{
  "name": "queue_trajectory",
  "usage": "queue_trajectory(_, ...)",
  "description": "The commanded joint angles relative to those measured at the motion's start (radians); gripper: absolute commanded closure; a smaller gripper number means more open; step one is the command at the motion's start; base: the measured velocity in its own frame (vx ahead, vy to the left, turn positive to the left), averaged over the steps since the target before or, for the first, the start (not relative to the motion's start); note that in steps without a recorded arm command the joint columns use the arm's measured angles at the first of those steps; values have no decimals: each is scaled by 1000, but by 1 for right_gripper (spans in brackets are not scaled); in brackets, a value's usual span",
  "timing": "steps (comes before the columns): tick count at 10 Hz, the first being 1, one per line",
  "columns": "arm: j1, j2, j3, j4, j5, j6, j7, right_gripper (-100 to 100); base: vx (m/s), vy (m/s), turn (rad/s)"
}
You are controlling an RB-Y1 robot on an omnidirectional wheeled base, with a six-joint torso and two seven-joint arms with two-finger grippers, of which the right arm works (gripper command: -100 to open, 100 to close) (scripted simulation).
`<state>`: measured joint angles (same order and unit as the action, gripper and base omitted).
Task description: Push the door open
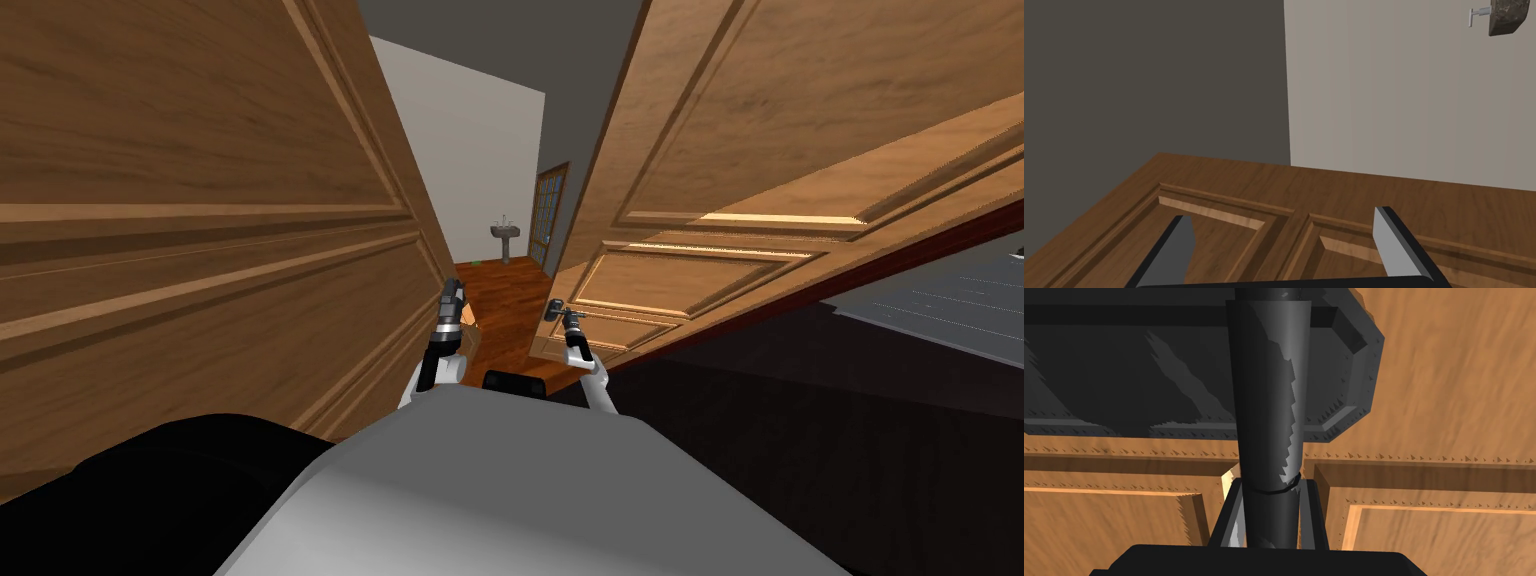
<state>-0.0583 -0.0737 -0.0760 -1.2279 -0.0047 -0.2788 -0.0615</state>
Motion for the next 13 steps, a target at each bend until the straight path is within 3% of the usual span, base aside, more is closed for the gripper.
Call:
queue_trajectory(1,-3,4,-14,-2,-1,1,5,100,143,81,-52)
queue_trajectory(3,-2,4,-18,6,-2,2,5,100,127,51,-35)
queue_trajectory(5,-1,-8,3,3,-24,1,32,100,179,-1,-184)
queue_trajectory(13,4,-24,71,-4,-87,-1,108,100,166,5,-190)
